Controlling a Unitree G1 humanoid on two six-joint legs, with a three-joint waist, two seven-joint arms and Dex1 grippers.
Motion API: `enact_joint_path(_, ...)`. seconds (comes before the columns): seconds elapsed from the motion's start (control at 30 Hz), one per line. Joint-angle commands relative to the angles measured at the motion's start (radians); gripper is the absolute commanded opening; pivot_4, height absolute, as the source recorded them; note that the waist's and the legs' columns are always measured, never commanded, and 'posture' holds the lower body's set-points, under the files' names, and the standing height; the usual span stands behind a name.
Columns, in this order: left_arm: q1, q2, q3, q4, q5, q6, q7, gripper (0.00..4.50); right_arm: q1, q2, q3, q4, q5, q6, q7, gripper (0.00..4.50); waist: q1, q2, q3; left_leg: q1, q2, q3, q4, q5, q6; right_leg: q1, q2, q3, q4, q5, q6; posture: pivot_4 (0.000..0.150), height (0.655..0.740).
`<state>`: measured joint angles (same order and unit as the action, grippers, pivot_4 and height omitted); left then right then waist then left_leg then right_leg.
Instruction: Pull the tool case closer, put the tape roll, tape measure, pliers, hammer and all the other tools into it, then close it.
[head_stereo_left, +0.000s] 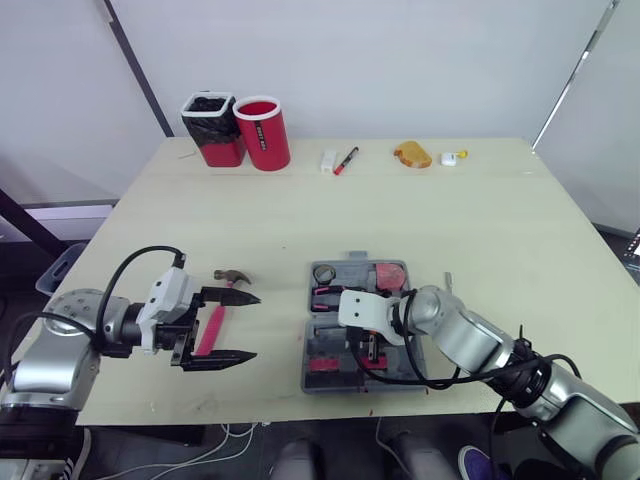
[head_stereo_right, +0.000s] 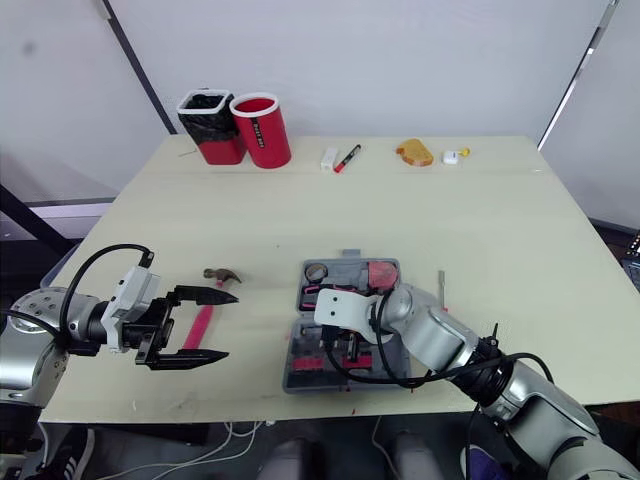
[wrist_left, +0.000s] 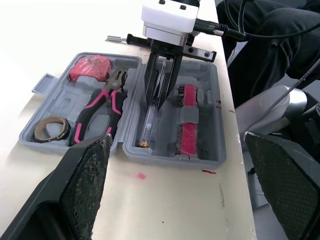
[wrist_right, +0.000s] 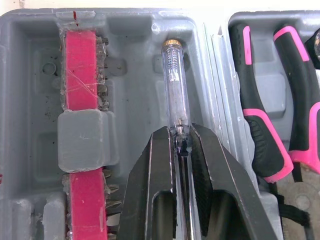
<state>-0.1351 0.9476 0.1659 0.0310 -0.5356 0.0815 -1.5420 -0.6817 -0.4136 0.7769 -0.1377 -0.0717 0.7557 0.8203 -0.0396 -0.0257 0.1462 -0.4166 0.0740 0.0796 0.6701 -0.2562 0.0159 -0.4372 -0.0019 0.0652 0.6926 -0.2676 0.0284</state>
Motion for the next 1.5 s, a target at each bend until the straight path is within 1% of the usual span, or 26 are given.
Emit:
enact_joint_path(0.03, -0.011, -0.002, 0.011, 0.000, -0.013, -0.014, -0.028, 4.50, 0.006, 0.012, -0.035, -0.007, -0.014, -0.036, -0.005, 0.13, 0.000, 0.000, 0.000, 0.000, 0.000, 0.000, 0.000, 0.000, 0.000, 0.000, 0.000, 0.000, 0.001, 0.000, 0.000, 0.150, 0.7400)
enact_joint_path(0.3, -0.008, -0.012, 0.010, 0.009, -0.009, -0.023, -0.032, 4.50, 0.019, 0.008, -0.045, 0.006, -0.037, -0.069, -0.001, 0.13, -0.001, 0.000, 0.000, 0.000, 0.000, 0.000, 0.000, 0.000, 0.000, 0.000, 0.000, 0.000, 0.001, 0.000, 0.000, 0.150, 0.7400)
enact_joint_path(0.43, -0.010, -0.014, 0.010, 0.015, -0.011, -0.025, -0.032, 4.50, 0.023, 0.012, -0.048, 0.007, -0.047, -0.081, -0.002, 1.81, -0.001, 0.000, 0.000, 0.000, 0.000, 0.000, 0.000, 0.000, 0.000, 0.000, 0.000, 0.000, 0.001, 0.000, 0.000, 0.150, 0.7400)
enact_joint_path(0.63, -0.015, -0.017, 0.008, 0.021, -0.011, -0.024, -0.033, 4.50, 0.030, 0.016, -0.062, 0.004, -0.058, -0.099, -0.005, 1.81, -0.001, 0.000, 0.000, 0.000, 0.000, 0.000, 0.000, 0.000, 0.000, 0.000, 0.000, 0.000, 0.001, 0.000, 0.000, 0.150, 0.7400)
enact_joint_path(0.73, -0.016, -0.020, 0.010, 0.021, -0.013, -0.024, -0.031, 4.50, 0.043, -0.003, -0.081, -0.027, -0.058, -0.097, 0.004, 1.81, 0.000, 0.000, 0.000, 0.000, 0.000, 0.000, 0.000, 0.000, 0.000, 0.000, 0.000, 0.000, 0.001, 0.000, 0.000, 0.150, 0.7400)
enact_joint_path(0.93, -0.023, -0.028, 0.008, 0.024, -0.010, -0.023, -0.027, 4.50, 0.078, 0.002, -0.156, -0.066, -0.004, -0.082, 0.011, 1.81, -0.001, 0.000, 0.000, 0.000, 0.000, 0.000, 0.000, 0.000, 0.000, 0.000, 0.000, 0.000, 0.001, 0.000, 0.000, 0.150, 0.7400)
enact_joint_path(0.97, -0.023, -0.030, 0.007, 0.024, -0.009, -0.024, -0.028, 4.50, 0.085, 0.007, -0.165, -0.065, 0.002, -0.087, 0.009, 1.59, 0.000, 0.000, 0.000, 0.000, 0.000, 0.000, 0.000, 0.000, 0.000, 0.000, 0.000, 0.000, 0.001, 0.000, 0.000, 0.150, 0.7400)
enact_joint_path(1.0, -0.022, -0.031, 0.006, 0.024, -0.008, -0.025, -0.028, 4.50, 0.090, 0.007, -0.166, -0.063, 0.002, -0.096, 0.009, 1.59, -0.001, 0.000, 0.000, 0.000, 0.000, 0.000, 0.000, 0.000, 0.000, 0.000, 0.000, 0.000, 0.001, 0.000, 0.000, 0.150, 0.7400)
enact_joint_path(1.03, -0.022, -0.033, 0.005, 0.025, -0.008, -0.026, -0.029, 4.50, 0.093, 0.008, -0.166, -0.060, 0.003, -0.104, 0.010, 1.34, 0.000, 0.000, 0.000, 0.000, 0.000, 0.000, 0.000, 0.000, 0.000, 0.000, 0.000, 0.000, 0.001, 0.000, 0.000, 0.150, 0.7400)
enact_joint_path(1.07, -0.023, -0.034, 0.005, 0.025, -0.009, -0.027, -0.030, 4.50, 0.095, 0.011, -0.165, -0.057, 0.002, -0.108, 0.008, 0.88, 0.000, 0.000, 0.000, 0.000, 0.000, 0.000, 0.000, 0.000, 0.000, 0.000, 0.000, 0.000, 0.001, 0.000, 0.000, 0.150, 0.7400)
enact_joint_path(1.1, -0.024, -0.035, 0.003, 0.025, -0.008, -0.027, -0.029, 4.50, 0.096, 0.014, -0.165, -0.051, 0.002, -0.113, 0.008, 0.66, 0.000, 0.000, 0.000, 0.000, 0.000, 0.000, 0.000, 0.000, 0.000, 0.000, 0.000, 0.000, 0.001, 0.000, 0.000, 0.150, 0.7400)
enact_joint_path(1.13, -0.027, -0.036, 0.002, 0.026, -0.007, -0.028, -0.028, 4.50, 0.098, 0.018, -0.166, -0.045, 0.003, -0.117, 0.007, 0.27, -0.001, 0.000, 0.000, 0.000, 0.000, 0.000, 0.000, 0.000, 0.000, 0.000, 0.000, 0.000, 0.001, 0.000, 0.000, 0.150, 0.7400)
enact_joint_path(1.17, -0.028, -0.037, 0.001, 0.027, -0.006, -0.029, -0.027, 4.50, 0.100, 0.021, -0.166, -0.039, 0.003, -0.121, 0.007, 0.05, -0.001, 0.000, 0.000, 0.000, 0.000, 0.000, 0.000, 0.000, 0.000, 0.000, 0.000, 0.000, 0.001, 0.000, 0.000, 0.150, 0.7400)
enact_joint_path(1.5, -0.026, -0.031, 0.005, 0.017, -0.005, -0.026, -0.010, 4.50, 0.122, 0.042, -0.152, 0.060, -0.017, -0.176, 0.001, 0.05, 0.000, 0.000, 0.000, 0.000, 0.000, 0.000, 0.000, 0.000, 0.000, 0.000, 0.000, 0.000, 0.001, 0.000, 0.000, 0.150, 0.7400)
